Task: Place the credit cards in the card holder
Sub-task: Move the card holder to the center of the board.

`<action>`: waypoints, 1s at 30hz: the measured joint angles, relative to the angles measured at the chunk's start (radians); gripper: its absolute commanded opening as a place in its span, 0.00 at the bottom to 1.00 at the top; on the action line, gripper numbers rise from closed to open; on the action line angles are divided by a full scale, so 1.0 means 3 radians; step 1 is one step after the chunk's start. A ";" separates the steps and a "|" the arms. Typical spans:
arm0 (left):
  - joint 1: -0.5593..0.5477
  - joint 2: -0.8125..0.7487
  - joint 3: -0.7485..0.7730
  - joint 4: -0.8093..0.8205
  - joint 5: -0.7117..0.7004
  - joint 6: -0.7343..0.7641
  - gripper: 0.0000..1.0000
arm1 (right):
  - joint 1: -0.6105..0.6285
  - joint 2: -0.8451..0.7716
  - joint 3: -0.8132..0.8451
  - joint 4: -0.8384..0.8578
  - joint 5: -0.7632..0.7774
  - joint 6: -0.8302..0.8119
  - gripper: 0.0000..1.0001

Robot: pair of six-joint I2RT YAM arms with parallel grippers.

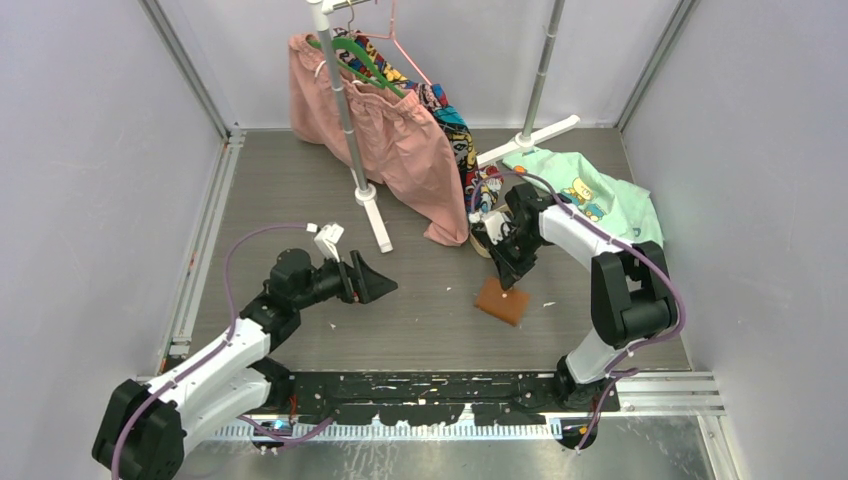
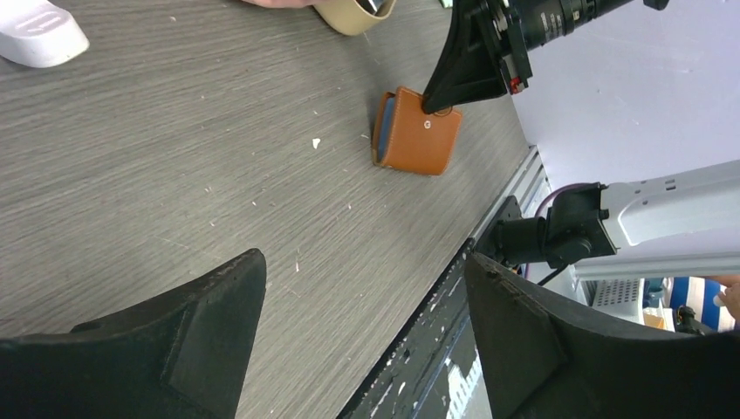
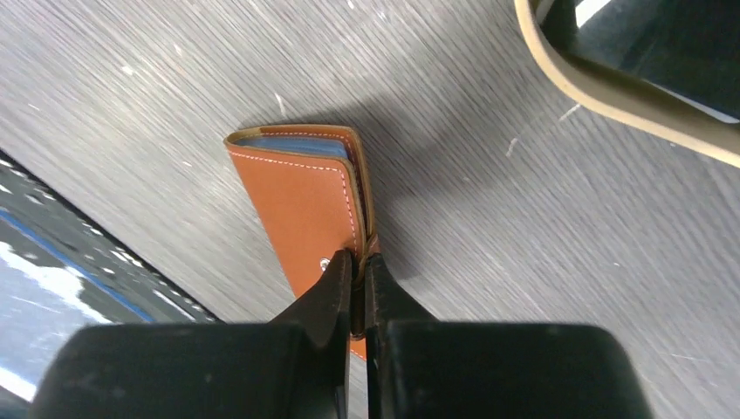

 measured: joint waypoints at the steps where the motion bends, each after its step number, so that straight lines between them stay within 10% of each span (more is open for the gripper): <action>1: -0.0028 -0.0009 -0.0011 0.0009 -0.0019 -0.0009 0.83 | 0.0011 0.0000 0.0000 0.0028 -0.0047 0.0106 0.07; 8: -0.0360 -0.0031 -0.0118 0.0086 -0.0281 -0.0057 0.79 | 0.0167 -0.0022 -0.0062 0.0198 -0.0643 0.0605 0.63; 15: -0.1030 0.0078 -0.0242 0.0206 -0.0914 0.0153 0.76 | -0.0252 -0.0483 -0.0126 0.0201 -0.0777 0.0312 0.70; 25: -0.1645 0.1331 -0.0211 0.1007 -0.1455 0.0772 0.68 | -0.0351 -0.0453 -0.0251 -0.0568 -0.1460 -0.2845 0.77; 30: -0.1658 0.2312 -0.0019 0.1999 -0.1254 0.1066 0.65 | -0.0089 -0.0378 -0.0593 -0.0070 -0.1367 -0.3235 0.72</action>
